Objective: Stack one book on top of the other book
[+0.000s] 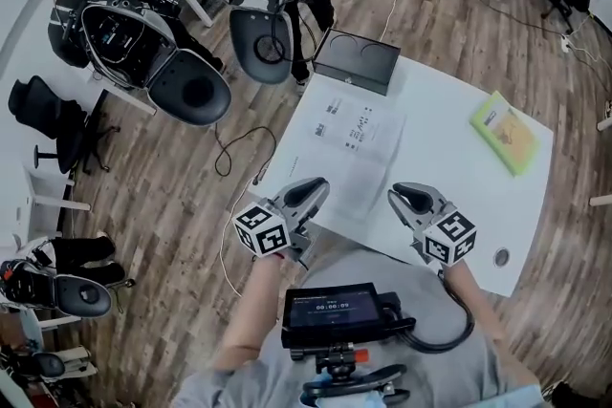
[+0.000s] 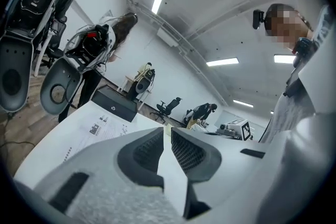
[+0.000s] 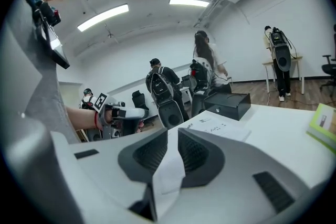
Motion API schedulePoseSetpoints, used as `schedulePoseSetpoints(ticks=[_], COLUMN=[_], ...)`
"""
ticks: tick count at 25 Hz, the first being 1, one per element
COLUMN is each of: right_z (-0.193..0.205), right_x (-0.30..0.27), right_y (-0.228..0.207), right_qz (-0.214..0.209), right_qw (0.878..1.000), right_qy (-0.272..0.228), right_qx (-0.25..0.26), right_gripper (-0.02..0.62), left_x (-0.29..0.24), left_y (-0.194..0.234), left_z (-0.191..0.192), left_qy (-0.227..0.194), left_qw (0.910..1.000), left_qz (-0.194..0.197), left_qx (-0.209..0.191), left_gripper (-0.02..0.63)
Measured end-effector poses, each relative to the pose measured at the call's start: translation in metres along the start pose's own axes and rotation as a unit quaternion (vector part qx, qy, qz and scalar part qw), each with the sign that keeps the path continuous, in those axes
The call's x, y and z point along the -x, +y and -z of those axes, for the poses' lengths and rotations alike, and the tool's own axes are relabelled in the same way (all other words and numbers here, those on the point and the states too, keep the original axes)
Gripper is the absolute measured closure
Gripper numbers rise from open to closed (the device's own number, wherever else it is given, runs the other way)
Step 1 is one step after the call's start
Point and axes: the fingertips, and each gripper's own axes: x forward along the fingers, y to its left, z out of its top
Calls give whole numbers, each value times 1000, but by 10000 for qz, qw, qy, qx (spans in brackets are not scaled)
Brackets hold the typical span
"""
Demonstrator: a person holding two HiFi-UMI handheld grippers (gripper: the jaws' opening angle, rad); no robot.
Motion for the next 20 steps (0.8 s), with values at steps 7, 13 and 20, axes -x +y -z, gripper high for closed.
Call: schedulePoseSetpoints(ticks=[7,13,20], right_z=[20,36,58], right_x=[-12,-22,-33], right_y=[-1,-7,-21], right_qz=[-43,-41,45], right_qw=[9995,9983,9953], right_qy=[207,387,601], right_qx=[-220,-437,-755], right_gripper=[497,459,457], left_x=[4,4,3], left_y=[23,48,79], left_z=[7,15,13], left_qy=[280,625,927], left_qw=[9995,9975,9947], left_qz=[-87,-143,-390], left_qx=[93,294,203], left_gripper=[572,457,421])
